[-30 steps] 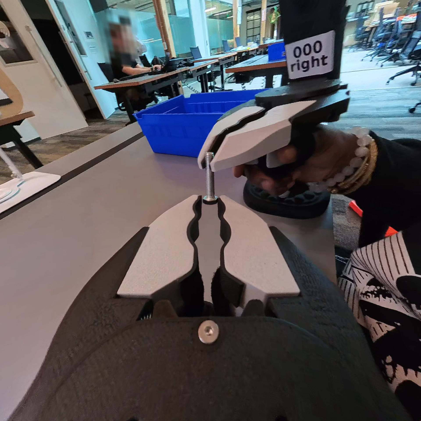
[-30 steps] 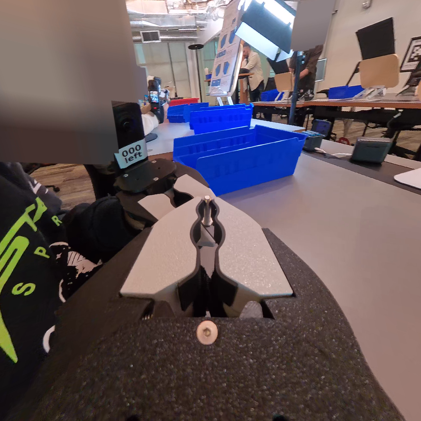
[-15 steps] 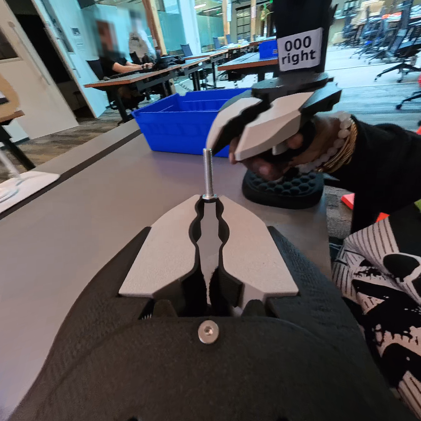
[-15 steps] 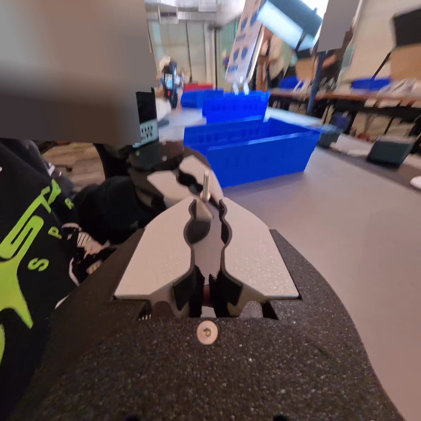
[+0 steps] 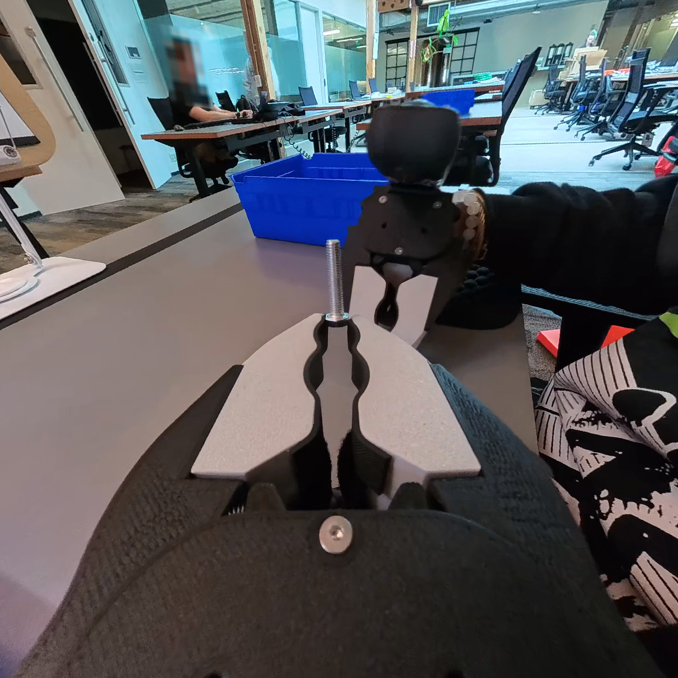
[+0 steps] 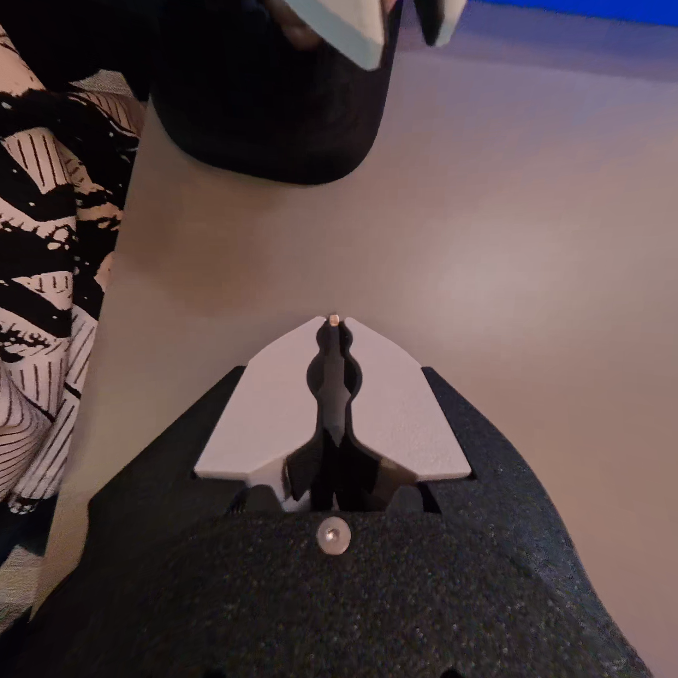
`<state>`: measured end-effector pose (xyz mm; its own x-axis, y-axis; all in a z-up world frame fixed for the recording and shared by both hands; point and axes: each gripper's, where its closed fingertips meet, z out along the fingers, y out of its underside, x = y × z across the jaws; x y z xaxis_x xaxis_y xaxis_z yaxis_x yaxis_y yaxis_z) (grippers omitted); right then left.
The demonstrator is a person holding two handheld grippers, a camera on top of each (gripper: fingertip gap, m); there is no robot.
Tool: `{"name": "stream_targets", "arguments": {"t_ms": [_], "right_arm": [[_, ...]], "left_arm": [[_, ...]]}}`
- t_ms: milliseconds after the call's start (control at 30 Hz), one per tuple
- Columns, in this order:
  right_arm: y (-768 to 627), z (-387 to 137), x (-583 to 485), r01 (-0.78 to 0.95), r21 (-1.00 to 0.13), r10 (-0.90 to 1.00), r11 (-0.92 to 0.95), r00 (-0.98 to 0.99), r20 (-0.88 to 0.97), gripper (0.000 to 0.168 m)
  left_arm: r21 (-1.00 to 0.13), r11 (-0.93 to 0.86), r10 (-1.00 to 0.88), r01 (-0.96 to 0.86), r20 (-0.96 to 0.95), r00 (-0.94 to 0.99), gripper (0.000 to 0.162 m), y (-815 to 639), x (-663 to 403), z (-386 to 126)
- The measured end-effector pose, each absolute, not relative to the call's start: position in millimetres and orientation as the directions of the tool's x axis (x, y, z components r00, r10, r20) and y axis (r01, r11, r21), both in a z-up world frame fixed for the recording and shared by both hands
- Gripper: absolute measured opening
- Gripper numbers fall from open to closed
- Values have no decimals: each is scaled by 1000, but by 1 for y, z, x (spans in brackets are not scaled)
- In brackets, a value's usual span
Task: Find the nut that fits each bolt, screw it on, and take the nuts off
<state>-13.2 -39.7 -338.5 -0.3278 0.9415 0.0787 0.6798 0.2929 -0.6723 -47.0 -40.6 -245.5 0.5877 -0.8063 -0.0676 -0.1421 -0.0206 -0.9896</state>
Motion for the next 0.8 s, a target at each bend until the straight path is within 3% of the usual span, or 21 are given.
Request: {"name": "stream_targets", "arguments": {"t_ms": [133,233,333,433,633,800], "right_arm": [[-44,-335,-7,752,-655,947,71,-258,-194,5],[-40,-337,6,835,-540,906,-104,-144,-398,5],[-33,-341,13,863,-495,914,-101,-116,-388,7],[-24,-340,15,865,-500,943,-46,-128,-309,16],[-17,-332,17,829,-556,970,54,-177,-170,18],[-28,-334,20,850,-508,981,138,-189,-50,22]], "left_arm": [[-992,-20,-808,-126,-59,586,10,-41,-48,-244],[-991,-29,-813,-132,-53,580,10,-41,-47,-246],[-989,-27,-815,-144,-62,576,10,-42,-46,-247],[-990,-30,-813,-135,-54,580,10,-41,-47,-246],[-990,-29,-813,-136,-56,580,10,-41,-47,-246],[-988,-23,-813,-154,-71,578,10,-42,-46,-248]]}}
